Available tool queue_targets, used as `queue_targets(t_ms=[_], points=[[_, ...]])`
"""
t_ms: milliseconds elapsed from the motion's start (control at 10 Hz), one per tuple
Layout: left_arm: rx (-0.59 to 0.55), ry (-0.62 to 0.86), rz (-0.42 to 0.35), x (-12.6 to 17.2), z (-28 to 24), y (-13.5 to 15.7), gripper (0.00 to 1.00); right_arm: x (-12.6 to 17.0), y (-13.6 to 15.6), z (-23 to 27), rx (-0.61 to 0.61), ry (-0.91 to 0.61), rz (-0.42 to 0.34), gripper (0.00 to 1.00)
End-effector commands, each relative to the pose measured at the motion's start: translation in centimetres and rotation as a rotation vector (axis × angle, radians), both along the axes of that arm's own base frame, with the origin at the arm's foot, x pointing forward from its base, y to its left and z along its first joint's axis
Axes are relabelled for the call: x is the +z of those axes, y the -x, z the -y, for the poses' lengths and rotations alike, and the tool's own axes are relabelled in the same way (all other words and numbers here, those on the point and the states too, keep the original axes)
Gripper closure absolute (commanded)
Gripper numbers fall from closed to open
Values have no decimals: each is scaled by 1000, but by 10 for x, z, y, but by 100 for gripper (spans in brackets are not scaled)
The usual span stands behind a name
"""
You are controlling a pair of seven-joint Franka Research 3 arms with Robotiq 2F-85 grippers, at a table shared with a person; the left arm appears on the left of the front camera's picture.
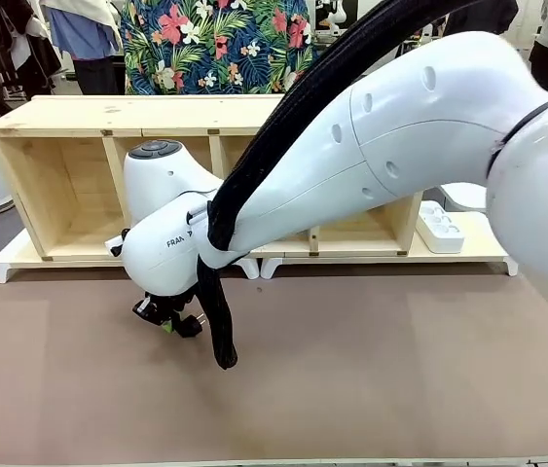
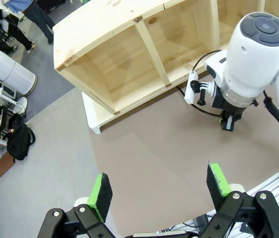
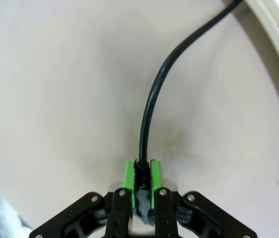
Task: Perform cable management.
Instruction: Pull the grasped Power Cable to the location of the Power Strip.
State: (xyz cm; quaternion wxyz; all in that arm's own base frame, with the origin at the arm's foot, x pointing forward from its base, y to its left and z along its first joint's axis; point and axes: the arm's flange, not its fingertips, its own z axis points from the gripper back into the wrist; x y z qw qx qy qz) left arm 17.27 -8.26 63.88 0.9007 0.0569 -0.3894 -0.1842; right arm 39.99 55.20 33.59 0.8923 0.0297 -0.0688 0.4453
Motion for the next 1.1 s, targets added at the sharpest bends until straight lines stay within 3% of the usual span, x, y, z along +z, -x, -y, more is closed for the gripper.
queue_targets(t_ms=[0, 400, 1000], points=[[-6, 2, 9, 1, 0, -2, 0, 11, 27, 17, -36, 20, 3, 85], [-6, 2, 9, 1, 0, -2, 0, 34, 61, 44, -50, 72, -42, 85], [-6, 2, 9, 1, 0, -2, 0, 65, 118, 101, -109, 42, 12, 85]])
